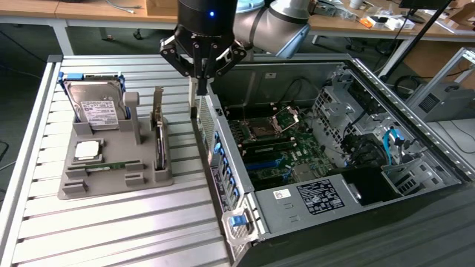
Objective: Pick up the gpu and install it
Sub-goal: 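Reach for the gpu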
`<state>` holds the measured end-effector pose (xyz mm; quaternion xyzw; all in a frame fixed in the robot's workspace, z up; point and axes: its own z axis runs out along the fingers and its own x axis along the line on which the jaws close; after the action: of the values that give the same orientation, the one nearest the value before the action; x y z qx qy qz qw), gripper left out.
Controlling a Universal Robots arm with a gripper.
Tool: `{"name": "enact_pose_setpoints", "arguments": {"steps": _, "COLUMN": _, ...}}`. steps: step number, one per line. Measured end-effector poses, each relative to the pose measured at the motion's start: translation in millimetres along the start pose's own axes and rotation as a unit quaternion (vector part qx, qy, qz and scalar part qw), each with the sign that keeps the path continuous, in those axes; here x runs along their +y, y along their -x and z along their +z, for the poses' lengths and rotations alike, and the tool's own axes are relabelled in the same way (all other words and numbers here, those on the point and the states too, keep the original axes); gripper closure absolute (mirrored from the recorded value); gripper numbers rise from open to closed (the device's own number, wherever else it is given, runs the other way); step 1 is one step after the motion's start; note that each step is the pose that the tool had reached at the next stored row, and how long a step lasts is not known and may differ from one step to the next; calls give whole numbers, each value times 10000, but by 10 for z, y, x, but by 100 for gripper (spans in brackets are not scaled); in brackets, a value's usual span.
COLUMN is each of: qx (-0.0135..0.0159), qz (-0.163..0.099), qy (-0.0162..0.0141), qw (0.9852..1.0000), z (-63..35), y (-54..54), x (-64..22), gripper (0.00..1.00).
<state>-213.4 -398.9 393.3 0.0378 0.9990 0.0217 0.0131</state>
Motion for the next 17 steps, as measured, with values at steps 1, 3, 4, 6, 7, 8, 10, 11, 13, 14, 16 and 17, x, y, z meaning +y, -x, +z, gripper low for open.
{"name": "enact_pose_setpoints", "arguments": {"steps": 1, "qx": 0, "qz": 0, "qy": 0, "qw": 10000, "z": 0, "y": -2, "x": 0, "gripper": 89}}
{"name": "enact_pose_setpoints", "arguments": {"steps": 3, "qx": 0, "qz": 0, "qy": 0, "qw": 10000, "z": 0, "y": -10, "x": -1, "gripper": 89}}
{"name": "enact_pose_setpoints", "arguments": {"steps": 4, "qx": 0, "qz": 0, "qy": 0, "qw": 10000, "z": -1, "y": -14, "x": -1, "gripper": 89}}
{"name": "enact_pose_setpoints", "arguments": {"steps": 6, "qx": 0, "qz": 0, "qy": 0, "qw": 10000, "z": 0, "y": -24, "x": -2, "gripper": 89}}
{"name": "enact_pose_setpoints", "arguments": {"steps": 7, "qx": 0, "qz": 0, "qy": 0, "qw": 10000, "z": -1, "y": -27, "x": -2, "gripper": 89}}
{"name": "enact_pose_setpoints", "arguments": {"steps": 8, "qx": 0, "qz": 0, "qy": 0, "qw": 10000, "z": -1, "y": -31, "x": -2, "gripper": 89}}
{"name": "enact_pose_setpoints", "arguments": {"steps": 10, "qx": 0, "qz": 0, "qy": 0, "qw": 10000, "z": -1, "y": -37, "x": -3, "gripper": 89}}
{"name": "enact_pose_setpoints", "arguments": {"steps": 11, "qx": 0, "qz": 0, "qy": 0, "qw": 10000, "z": -1, "y": -40, "x": -3, "gripper": 89}}
{"name": "enact_pose_setpoints", "arguments": {"steps": 13, "qx": 0, "qz": 0, "qy": 0, "qw": 10000, "z": -1, "y": -45, "x": -4, "gripper": 89}}
{"name": "enact_pose_setpoints", "arguments": {"steps": 14, "qx": 0, "qz": 0, "qy": 0, "qw": 10000, "z": -1, "y": -47, "x": -4, "gripper": 89}}
{"name": "enact_pose_setpoints", "arguments": {"steps": 16, "qx": 0, "qz": 0, "qy": 0, "qw": 10000, "z": -1, "y": -57, "x": -4, "gripper": 89}}
{"name": "enact_pose_setpoints", "arguments": {"steps": 17, "qx": 0, "qz": 0, "qy": 0, "qw": 10000, "z": -1, "y": -59, "x": -5, "gripper": 89}}
